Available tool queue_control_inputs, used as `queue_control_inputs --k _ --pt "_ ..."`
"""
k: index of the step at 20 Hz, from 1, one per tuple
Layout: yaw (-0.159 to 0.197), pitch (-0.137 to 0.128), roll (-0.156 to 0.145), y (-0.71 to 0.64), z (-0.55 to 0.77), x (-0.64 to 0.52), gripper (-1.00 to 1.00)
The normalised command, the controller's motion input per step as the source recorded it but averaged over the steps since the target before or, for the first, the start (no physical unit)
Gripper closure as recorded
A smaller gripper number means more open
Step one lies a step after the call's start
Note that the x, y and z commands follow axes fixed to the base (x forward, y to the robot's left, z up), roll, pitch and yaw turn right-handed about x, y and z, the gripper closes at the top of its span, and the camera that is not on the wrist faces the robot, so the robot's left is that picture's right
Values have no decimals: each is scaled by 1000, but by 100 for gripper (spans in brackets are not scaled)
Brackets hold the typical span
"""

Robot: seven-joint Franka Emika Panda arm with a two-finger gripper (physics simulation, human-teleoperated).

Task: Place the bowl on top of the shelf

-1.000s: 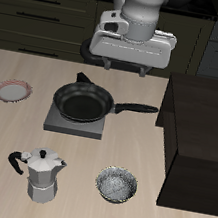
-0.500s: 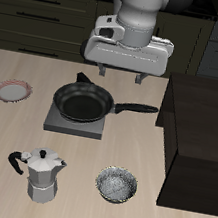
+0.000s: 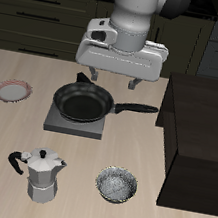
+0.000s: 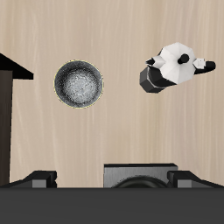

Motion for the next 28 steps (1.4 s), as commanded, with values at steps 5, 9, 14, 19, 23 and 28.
queue_control_inputs --k 5,9,14,19,23,28 --pt "6 -22 -22 -92 72 273 -100" --pt "36 -62 3 14 153 279 -100" --pt "30 -40 -21 -23 119 200 -100" --pt "-3 -5 -2 3 -12 203 -100" --pt "5 8 22 126 -144 183 -100" --pt "3 -10 13 67 -65 100 -100"
